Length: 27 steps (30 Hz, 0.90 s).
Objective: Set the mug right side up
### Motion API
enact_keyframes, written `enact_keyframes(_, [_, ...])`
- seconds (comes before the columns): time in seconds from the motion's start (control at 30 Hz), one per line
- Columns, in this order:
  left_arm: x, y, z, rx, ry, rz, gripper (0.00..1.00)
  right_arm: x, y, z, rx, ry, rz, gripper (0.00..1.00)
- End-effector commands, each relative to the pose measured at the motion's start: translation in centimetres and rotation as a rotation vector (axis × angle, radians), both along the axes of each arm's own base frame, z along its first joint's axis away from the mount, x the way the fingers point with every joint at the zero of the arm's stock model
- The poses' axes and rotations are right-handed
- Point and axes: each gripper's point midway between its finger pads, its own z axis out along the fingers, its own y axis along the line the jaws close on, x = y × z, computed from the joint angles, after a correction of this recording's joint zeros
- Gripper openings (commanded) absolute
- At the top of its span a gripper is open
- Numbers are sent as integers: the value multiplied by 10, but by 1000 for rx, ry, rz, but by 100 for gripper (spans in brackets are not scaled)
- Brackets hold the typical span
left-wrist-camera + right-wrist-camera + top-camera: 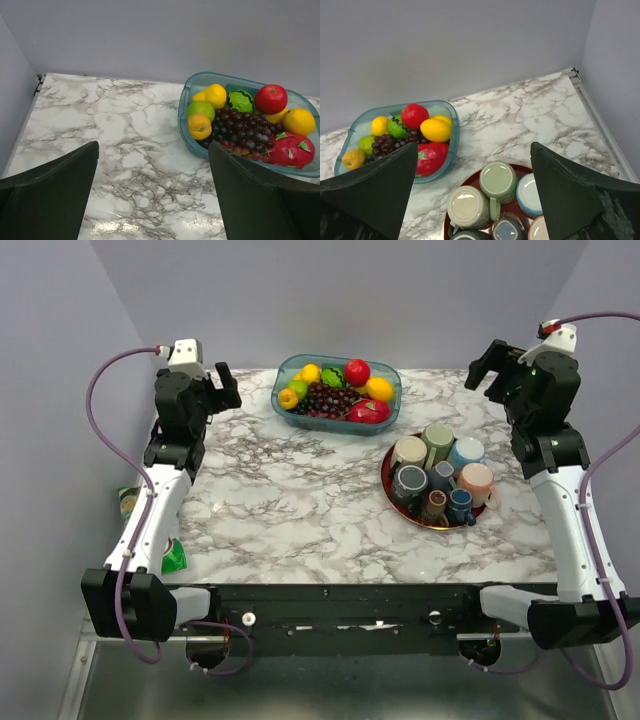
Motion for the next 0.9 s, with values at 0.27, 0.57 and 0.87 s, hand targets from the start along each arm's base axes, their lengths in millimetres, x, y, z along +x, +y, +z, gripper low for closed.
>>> enact_keyframes(0.27, [5,-14,-31,-122,28,-29,99,-25,49,-95,34,290,287,100])
enact_keyframes(0.57, [6,-8,-46,-178,38,30,99,-59,86,-143,50,307,341,98])
enact_keyframes(0.87, [0,-33,-58,-153,86,-126,99,-74,117,-223,69,510,303,78])
